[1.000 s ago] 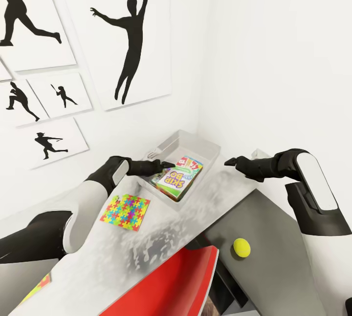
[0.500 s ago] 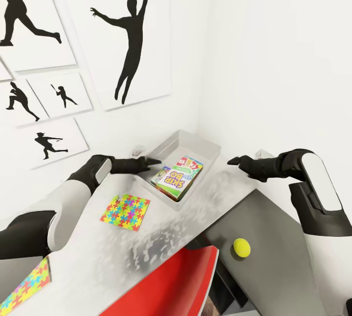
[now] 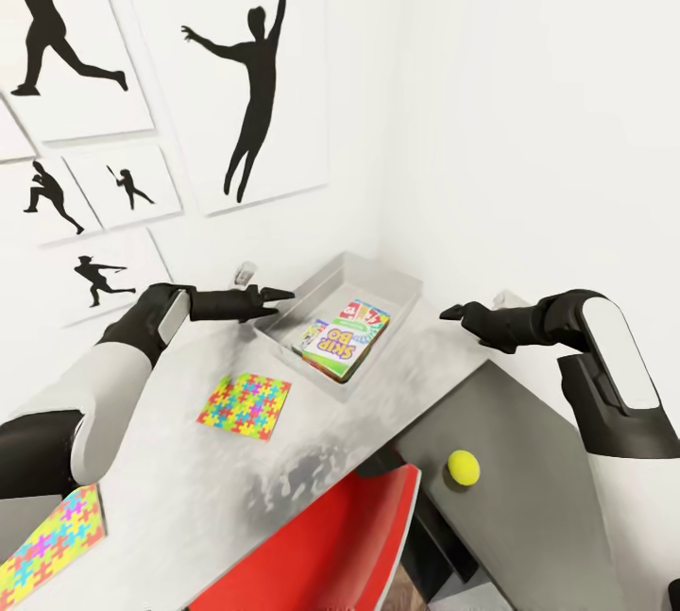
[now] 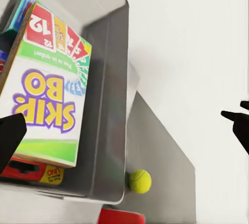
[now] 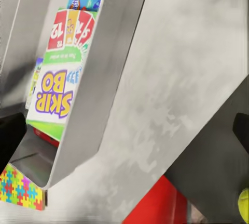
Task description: Put all the toys in the child's room - the three board games (two on the bed and one on the table), the two jigsaw puzzles on the table, and the tennis ball on the table - inside the toy box on the table in the child's room.
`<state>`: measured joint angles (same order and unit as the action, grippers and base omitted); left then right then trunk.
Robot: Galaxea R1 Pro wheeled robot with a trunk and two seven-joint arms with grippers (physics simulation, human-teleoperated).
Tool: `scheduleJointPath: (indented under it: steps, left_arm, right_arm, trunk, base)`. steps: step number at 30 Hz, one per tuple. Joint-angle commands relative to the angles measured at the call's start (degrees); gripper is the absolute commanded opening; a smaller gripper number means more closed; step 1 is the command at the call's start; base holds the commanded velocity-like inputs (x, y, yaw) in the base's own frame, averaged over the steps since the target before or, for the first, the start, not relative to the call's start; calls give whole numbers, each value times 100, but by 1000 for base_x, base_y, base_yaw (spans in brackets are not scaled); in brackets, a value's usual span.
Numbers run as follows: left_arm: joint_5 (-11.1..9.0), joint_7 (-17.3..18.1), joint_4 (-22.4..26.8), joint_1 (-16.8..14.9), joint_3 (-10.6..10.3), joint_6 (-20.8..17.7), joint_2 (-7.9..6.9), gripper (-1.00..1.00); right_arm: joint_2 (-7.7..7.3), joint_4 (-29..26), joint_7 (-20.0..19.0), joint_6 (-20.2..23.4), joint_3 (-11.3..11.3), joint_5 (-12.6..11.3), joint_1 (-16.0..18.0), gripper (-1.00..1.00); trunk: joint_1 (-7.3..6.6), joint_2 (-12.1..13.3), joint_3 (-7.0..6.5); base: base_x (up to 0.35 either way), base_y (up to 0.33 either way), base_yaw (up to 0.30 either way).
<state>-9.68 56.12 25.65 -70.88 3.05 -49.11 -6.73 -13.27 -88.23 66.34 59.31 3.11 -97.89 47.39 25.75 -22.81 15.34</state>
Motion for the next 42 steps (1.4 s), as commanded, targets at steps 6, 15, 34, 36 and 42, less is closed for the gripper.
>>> scheduleJointPath:
  steps: [6, 15, 34, 36, 42]
  left_arm:
    - [2, 21, 47, -5, 11, -74, 3, 100]
    - [2, 22, 54, -5, 11, -81, 5, 100]
    - [4, 5, 54, -5, 11, -81, 5, 100]
    - [4, 5, 54, -5, 11, -81, 5, 100]
    - [4, 5, 56, -5, 11, -81, 5, 100]
  right_arm:
    - [20, 5, 62, 29, 5, -42, 1, 100]
    - [34, 31, 64, 22, 7, -38, -9, 100]
    - [52, 29, 61, 11, 14, -38, -26, 100]
    - [53, 27, 57, 10, 14, -38, -34, 100]
    - [53, 27, 53, 10, 14, -40, -44, 100]
  trunk:
    - [3, -11, -42]
    - [3, -11, -119]
    - [3, -11, -170]
    - [3, -11, -187]
    - [3, -11, -242]
  base:
    - [-32, 18, -37]
    - [-63, 1, -3]
    - [-48, 1, 0]
    - [-224, 39, 0]
    - [-195, 24, 0]
